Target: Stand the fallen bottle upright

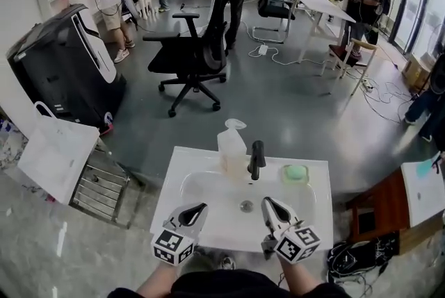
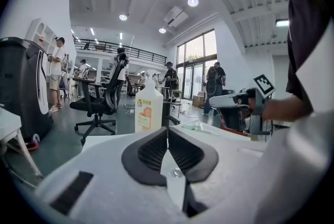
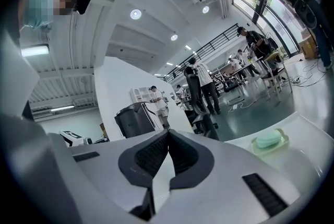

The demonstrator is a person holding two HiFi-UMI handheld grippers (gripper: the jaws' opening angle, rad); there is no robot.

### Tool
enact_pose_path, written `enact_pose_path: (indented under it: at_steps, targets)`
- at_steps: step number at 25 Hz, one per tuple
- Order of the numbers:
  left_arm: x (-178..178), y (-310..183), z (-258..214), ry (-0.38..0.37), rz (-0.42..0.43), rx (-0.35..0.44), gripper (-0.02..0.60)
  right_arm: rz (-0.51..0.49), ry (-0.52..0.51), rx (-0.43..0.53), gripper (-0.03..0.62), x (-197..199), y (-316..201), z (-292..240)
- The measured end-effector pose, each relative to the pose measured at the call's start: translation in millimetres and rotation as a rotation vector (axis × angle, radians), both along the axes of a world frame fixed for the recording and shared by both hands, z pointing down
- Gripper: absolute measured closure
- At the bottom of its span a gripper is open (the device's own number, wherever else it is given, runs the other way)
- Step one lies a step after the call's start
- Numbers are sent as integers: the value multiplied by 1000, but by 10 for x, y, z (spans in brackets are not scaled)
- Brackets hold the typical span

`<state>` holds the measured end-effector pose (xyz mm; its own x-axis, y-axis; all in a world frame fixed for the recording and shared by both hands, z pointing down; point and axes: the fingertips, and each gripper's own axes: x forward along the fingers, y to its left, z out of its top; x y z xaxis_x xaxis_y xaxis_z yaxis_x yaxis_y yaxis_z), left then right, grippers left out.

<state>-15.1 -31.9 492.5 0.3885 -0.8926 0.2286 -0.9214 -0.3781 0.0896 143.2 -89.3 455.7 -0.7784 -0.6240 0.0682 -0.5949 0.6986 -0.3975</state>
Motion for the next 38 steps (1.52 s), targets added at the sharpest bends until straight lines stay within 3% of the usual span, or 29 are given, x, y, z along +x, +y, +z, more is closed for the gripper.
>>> enact_pose_path:
  at_steps: [9, 16, 27, 38]
  targets:
    - [-66, 371, -92, 10, 26, 0, 560, 28, 29, -10, 591, 45, 315, 54]
    - [-126, 737, -174, -31, 102, 2, 560, 88, 38, -30, 592, -28, 698, 49]
    - [-417, 1413, -75, 7, 147, -17, 561, 154, 79, -37, 592, -249, 1437, 112]
    - [-401, 1806, -30, 15, 198, -14, 561, 203, 84, -24, 592, -270, 1899, 99]
